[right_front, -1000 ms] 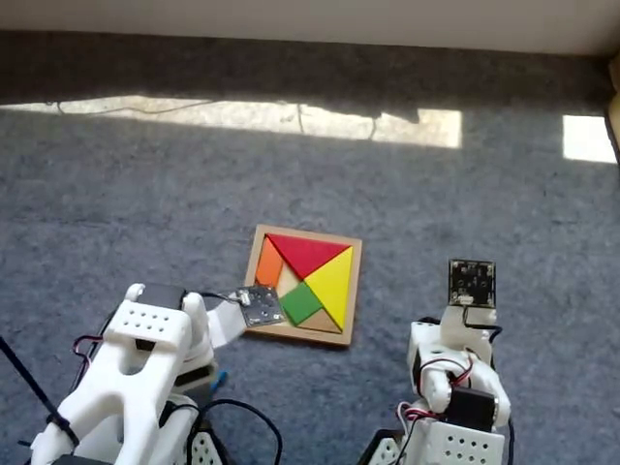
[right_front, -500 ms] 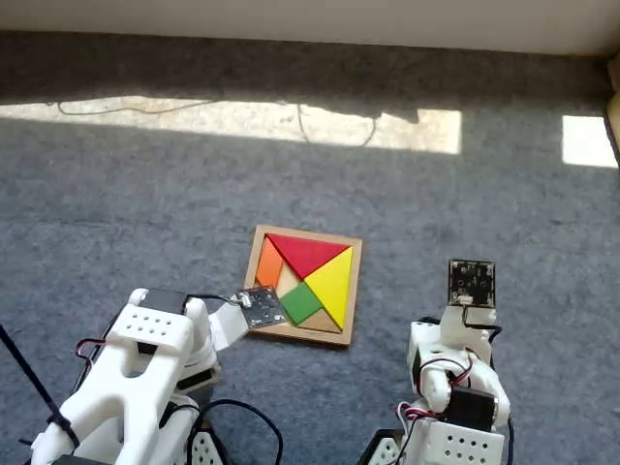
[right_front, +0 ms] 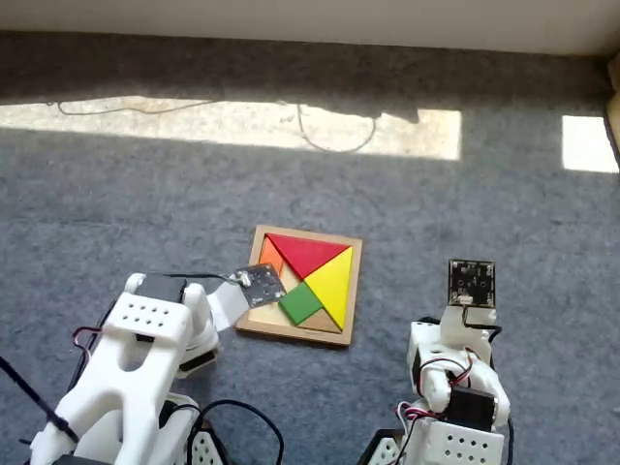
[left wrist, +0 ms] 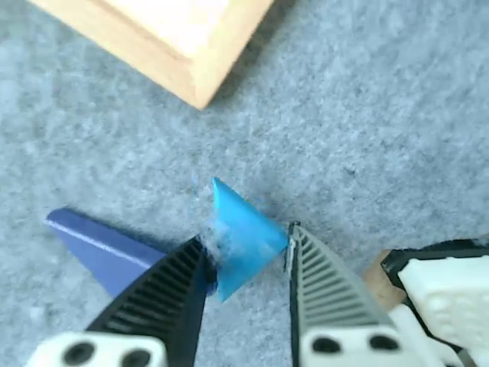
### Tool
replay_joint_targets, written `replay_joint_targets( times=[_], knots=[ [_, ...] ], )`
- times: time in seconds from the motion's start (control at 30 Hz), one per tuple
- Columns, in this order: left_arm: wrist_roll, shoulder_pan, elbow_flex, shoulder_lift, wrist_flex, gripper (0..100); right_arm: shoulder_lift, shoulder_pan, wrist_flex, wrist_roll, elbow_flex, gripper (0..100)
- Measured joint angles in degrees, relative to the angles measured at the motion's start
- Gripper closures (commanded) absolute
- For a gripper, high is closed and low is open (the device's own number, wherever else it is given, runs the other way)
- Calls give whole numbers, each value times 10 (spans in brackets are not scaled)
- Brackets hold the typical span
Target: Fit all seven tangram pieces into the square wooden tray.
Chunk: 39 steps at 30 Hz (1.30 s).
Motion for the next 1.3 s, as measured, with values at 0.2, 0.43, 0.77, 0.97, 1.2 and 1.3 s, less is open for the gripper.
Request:
replay_joint_targets(
  times=[0.2, 0.43, 0.77, 0.97, 1.2, 1.3],
  knots=[
    [62, 0, -73, 0, 15, 958, 0, 0, 0, 0, 0, 989],
    [186, 81, -116, 0, 16, 958, 0, 0, 0, 0, 0, 989],
    [343, 167, -214, 60, -11, 958, 0, 0, 0, 0, 0, 989],
    [379, 167, -327, 221, -14, 958, 0, 0, 0, 0, 0, 989],
    [463, 168, -406, 370, -62, 957, 0, 0, 0, 0, 0, 989],
    [492, 168, -423, 407, -69, 954, 0, 0, 0, 0, 0, 989]
  ],
)
